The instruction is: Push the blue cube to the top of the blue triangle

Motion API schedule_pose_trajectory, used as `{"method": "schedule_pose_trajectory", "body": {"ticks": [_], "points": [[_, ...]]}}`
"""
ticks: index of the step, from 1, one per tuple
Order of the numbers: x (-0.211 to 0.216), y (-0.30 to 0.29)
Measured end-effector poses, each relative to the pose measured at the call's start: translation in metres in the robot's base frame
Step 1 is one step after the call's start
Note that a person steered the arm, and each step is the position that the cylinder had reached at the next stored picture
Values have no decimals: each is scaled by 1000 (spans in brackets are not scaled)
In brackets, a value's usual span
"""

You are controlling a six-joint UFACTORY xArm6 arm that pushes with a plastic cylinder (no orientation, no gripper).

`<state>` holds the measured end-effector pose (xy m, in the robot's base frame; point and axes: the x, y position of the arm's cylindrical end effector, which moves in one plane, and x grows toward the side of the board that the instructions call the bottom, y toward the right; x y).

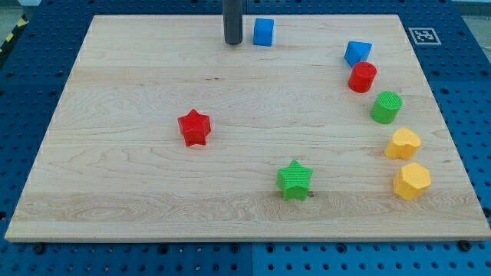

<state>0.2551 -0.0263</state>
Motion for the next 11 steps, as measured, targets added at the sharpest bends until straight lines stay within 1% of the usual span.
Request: {"method": "schedule_pose_trajectory", "body": {"ticks": [1,2,3,4,5,11], "points": [[-20,20],[-21,42],[-17,43],[-2,39],[-2,45],[-5,176]]}}
